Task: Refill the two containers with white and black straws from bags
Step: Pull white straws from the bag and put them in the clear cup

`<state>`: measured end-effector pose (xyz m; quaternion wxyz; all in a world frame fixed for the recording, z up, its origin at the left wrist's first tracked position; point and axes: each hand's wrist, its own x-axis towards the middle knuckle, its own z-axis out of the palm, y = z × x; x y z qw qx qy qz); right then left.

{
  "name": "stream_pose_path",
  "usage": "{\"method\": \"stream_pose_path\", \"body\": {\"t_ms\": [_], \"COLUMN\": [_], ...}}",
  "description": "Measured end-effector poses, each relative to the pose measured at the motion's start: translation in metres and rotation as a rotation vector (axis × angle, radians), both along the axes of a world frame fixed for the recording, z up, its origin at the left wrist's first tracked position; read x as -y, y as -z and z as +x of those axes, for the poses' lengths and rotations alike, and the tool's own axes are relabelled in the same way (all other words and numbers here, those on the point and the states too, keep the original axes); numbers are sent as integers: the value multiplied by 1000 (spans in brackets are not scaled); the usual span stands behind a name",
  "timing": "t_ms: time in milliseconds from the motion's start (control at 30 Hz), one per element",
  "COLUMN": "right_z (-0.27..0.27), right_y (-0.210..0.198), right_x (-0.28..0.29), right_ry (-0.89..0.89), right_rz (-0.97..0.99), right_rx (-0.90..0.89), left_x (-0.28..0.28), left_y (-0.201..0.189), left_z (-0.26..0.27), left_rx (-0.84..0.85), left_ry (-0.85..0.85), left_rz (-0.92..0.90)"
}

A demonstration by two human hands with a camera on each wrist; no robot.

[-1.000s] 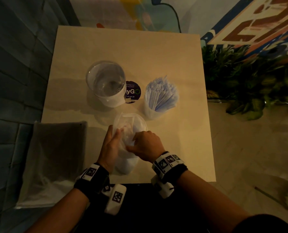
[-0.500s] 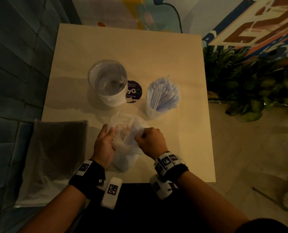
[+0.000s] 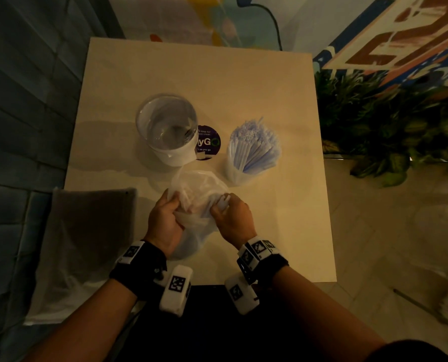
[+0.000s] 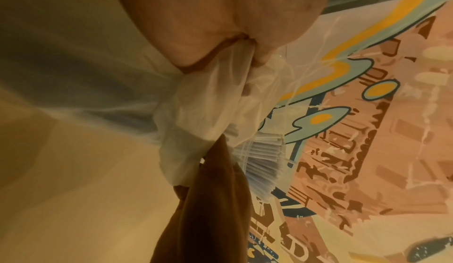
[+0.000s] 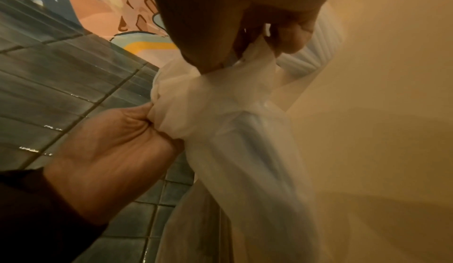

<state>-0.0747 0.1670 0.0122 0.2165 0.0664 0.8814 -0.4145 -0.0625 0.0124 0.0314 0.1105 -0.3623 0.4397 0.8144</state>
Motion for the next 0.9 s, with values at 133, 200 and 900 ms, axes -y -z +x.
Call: {"method": "stream_pose_path", "body": {"t_ms": [133,200,900], "right_z": [-1,-4,-53], "right_y": [-2,-11,-107], "right_x": [0,0,-31], "right_ry": [15,86,526], "right_rz": [-85,-186,-1026], "right_rx": [-169,-227,-208], "left_x": [-3,-4,-20], "left_y": [2,3,0], "left_z": [0,0,0], "left_rx": [25,29,-17], "left_ry": [-2,23,108], "left_rz": [-80,-136,-173]}}
